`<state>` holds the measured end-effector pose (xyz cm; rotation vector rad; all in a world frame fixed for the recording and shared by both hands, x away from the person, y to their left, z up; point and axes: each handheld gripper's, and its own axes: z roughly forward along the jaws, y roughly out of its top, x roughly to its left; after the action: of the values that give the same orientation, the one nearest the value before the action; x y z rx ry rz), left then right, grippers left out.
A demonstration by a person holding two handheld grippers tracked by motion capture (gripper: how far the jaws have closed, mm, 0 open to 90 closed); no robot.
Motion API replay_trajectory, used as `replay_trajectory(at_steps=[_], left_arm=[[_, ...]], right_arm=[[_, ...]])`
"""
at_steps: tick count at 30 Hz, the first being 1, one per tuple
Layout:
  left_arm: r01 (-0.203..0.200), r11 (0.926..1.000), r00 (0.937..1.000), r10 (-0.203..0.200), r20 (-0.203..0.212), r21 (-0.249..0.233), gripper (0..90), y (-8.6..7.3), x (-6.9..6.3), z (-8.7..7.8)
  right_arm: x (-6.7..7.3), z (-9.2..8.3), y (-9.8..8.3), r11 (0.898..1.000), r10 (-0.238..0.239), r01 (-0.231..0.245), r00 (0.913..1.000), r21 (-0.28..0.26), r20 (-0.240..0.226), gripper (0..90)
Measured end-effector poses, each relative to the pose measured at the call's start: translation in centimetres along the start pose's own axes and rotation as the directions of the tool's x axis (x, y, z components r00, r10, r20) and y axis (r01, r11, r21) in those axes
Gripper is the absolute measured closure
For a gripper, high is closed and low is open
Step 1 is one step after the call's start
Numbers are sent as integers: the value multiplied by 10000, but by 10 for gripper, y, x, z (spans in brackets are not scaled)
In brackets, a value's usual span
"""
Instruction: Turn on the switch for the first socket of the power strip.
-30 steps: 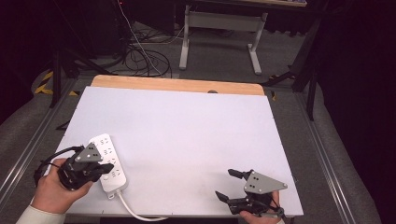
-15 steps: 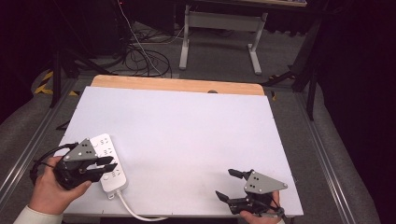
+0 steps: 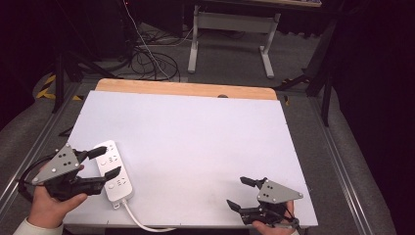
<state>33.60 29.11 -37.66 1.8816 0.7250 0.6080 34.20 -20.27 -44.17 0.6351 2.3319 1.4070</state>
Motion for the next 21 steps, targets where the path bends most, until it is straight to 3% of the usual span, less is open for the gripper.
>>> replay_trajectory(at_steps=[2, 9, 15, 21], left_arm=[[-120, 9995, 9997, 114, -225, -293, 275, -4, 0, -2], [45, 9975, 9997, -61, -224, -710, 218, -23, 4, -5], [-24, 9985, 9995, 7, -326, -546, 202, -37, 5, -6], [-26, 10000, 9998, 25, -219, -85, 186, -52, 8, -5]], right_arm=[[-1, 0, 0, 10000, -11, 11, 10000, -37, -17, 221], [-2, 0, -1, 9999, 59, -60, 10000, -100, -67, 221], [-3, -2, -1, 9998, 114, -114, 9999, -165, -47, 221], [-3, -2, -1, 9998, 111, -112, 9999, -167, -48, 221]])
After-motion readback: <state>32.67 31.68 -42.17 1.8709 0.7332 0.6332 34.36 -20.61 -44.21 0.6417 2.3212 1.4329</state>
